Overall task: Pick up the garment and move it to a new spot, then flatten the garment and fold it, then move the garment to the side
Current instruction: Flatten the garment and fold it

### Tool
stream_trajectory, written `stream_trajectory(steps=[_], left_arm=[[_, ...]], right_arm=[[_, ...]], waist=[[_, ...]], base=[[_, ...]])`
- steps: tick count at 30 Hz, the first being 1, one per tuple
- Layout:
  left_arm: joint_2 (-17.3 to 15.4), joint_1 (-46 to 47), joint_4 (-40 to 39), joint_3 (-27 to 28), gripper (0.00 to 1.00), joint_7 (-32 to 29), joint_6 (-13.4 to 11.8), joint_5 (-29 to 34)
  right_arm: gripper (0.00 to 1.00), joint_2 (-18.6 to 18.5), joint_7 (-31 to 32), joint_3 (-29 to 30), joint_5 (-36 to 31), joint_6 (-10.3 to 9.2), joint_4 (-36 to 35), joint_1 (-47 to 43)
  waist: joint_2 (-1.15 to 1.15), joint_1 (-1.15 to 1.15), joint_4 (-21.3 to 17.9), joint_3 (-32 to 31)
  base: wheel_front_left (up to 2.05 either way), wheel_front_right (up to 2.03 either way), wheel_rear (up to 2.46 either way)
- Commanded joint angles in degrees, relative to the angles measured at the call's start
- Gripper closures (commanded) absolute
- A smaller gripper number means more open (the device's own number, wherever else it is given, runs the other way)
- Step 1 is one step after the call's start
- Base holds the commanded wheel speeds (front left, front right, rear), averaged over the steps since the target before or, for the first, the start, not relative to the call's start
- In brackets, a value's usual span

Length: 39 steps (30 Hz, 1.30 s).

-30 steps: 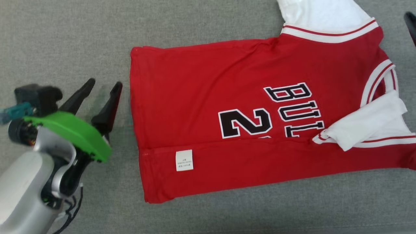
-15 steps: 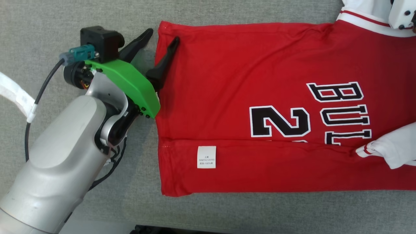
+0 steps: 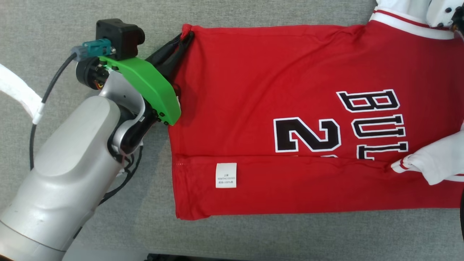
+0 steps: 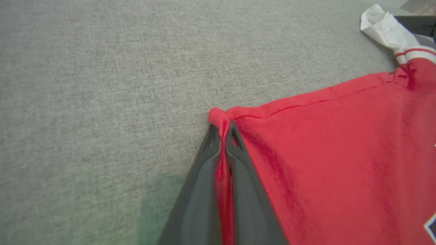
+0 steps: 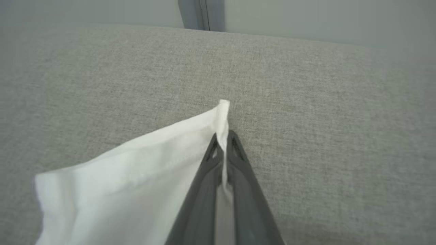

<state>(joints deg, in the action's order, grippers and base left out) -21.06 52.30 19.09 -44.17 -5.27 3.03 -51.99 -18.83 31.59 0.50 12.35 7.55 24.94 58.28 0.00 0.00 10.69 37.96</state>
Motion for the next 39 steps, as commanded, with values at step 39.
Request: stream_trajectory(steps=[39], left_arm=[[-13.89, -36.43, -29.47, 6.45, 1.00, 8.69, -17.07, -7.47]], right_arm=[[1.00, 4.16, -11.42, 5.53, 21.18, -0.10, -26.68, -45.03]], waist=[[0.00, 0.00, -10.71, -16.86]], base=[[0.00, 0.00, 0.00]])
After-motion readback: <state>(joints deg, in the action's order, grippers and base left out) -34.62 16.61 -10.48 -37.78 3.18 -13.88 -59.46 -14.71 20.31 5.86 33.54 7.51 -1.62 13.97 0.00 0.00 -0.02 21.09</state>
